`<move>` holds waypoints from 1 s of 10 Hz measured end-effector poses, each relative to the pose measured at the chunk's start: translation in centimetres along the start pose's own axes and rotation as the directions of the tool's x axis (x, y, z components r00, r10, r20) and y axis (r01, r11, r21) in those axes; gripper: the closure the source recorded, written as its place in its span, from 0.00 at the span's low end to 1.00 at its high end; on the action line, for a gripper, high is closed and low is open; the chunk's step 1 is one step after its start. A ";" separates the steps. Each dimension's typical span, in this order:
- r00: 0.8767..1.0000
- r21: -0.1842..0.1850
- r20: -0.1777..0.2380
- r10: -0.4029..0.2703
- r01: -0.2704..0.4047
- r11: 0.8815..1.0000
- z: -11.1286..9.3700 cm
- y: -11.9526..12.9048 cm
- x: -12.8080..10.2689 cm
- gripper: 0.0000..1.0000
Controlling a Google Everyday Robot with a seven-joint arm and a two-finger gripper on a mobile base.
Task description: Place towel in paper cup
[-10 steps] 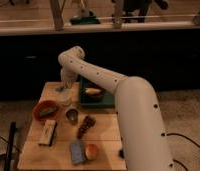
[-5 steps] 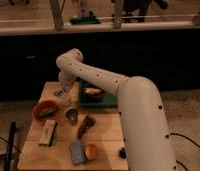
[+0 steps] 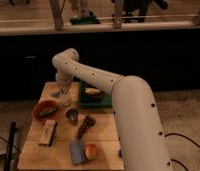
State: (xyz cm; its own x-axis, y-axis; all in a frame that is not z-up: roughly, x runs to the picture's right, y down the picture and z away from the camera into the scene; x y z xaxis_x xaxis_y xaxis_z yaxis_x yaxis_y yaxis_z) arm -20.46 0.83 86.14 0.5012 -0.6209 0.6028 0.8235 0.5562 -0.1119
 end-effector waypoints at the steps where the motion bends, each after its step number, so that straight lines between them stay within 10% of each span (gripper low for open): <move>1: 1.000 -0.006 0.002 0.008 -0.008 1.000 0.0 0.1 0.0 0.70; 6: 1.000 -0.025 0.002 0.031 -0.031 0.999 -0.5 0.4 -0.4 0.21; 10: 0.999 -0.031 -0.006 0.035 -0.035 0.999 -1.1 0.4 -0.4 0.20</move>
State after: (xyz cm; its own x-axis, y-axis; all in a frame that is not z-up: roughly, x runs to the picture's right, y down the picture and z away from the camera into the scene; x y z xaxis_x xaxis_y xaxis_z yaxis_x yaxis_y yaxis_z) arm -20.02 0.65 84.95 0.5312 -0.6041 0.5941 0.8133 0.5600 -0.1578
